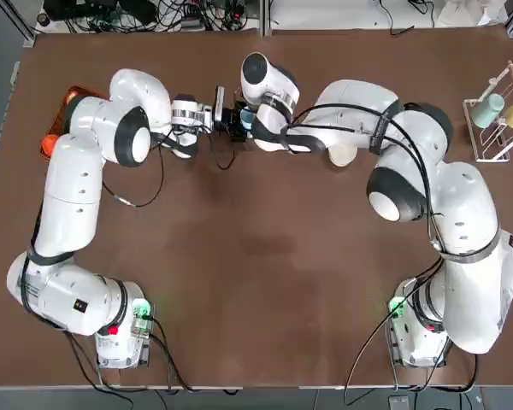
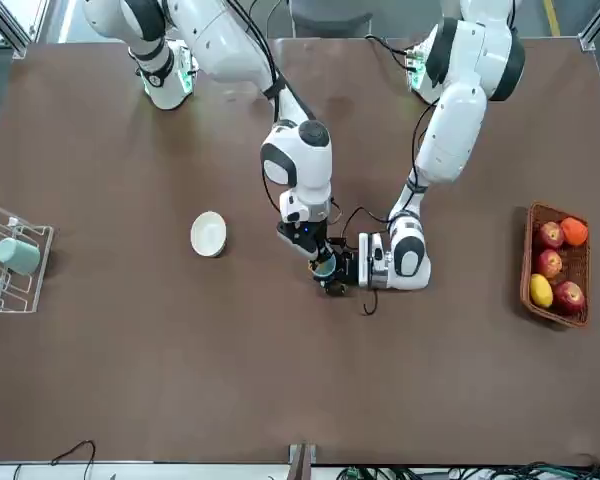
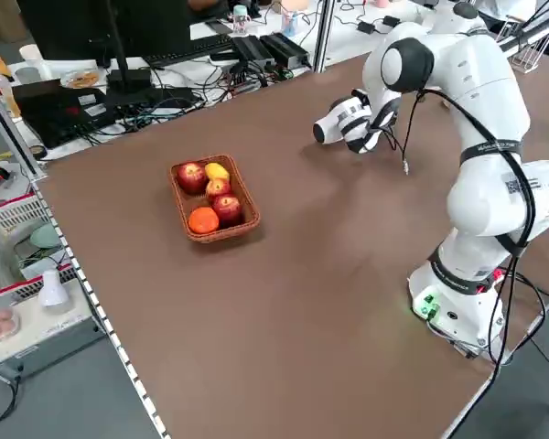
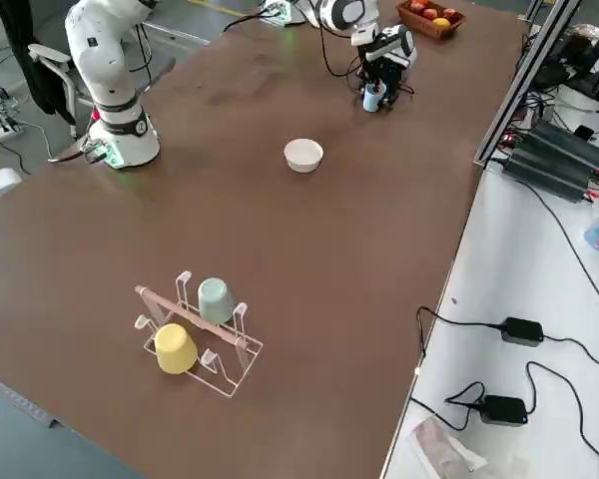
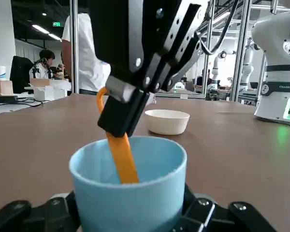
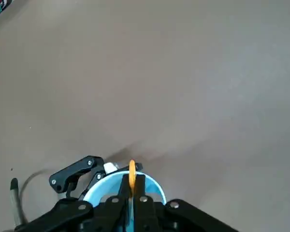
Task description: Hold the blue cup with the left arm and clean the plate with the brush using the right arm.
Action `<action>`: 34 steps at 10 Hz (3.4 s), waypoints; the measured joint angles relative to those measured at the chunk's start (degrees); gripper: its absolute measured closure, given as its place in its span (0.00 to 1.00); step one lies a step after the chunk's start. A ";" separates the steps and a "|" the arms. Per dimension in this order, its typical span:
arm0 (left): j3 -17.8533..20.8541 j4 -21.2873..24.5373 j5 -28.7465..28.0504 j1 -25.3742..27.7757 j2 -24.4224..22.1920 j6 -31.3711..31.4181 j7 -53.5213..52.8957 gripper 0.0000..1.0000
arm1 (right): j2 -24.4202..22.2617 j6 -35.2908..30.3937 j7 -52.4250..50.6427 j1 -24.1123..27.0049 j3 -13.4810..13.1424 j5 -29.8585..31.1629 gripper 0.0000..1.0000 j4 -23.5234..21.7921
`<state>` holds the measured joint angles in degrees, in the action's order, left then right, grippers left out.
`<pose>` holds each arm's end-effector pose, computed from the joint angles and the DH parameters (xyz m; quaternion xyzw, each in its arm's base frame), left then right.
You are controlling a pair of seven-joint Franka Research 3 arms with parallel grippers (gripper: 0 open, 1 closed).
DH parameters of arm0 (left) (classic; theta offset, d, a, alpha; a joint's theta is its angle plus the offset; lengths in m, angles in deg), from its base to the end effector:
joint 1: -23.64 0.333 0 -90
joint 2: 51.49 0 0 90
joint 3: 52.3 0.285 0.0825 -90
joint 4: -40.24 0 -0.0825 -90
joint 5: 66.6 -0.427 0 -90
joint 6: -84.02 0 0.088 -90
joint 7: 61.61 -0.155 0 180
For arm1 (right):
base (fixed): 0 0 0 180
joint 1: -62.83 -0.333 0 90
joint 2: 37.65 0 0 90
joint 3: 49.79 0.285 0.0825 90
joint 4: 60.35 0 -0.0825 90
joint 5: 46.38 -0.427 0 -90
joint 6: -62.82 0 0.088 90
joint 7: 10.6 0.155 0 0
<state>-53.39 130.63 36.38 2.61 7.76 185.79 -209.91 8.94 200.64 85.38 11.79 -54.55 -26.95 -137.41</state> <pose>0.5633 -0.3690 -0.0031 0.5025 -0.5216 0.4572 0.5161 0.5474 0.5696 0.1765 -0.9352 0.2940 -0.1866 0.0642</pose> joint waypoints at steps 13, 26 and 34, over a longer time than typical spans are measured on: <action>0.00 0.10 0.04 -0.08 -0.26 0.35 0.00 0.31 | -8.97 -10.57 -8.85 2.06 -0.03 -5.46 0.95 0.55; -0.01 0.40 1.47 -0.02 -2.58 0.60 -0.07 0.00 | -18.45 -24.64 -30.87 13.66 -0.02 -14.33 0.95 -1.16; -0.02 3.70 1.82 0.37 -7.48 -0.80 0.10 0.00 | -28.41 -17.82 -40.49 20.86 -0.03 -17.49 0.95 -16.06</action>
<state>-53.41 134.33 38.20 2.98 0.29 184.99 -209.81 -19.47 182.82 44.89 32.65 -54.58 -44.43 -153.47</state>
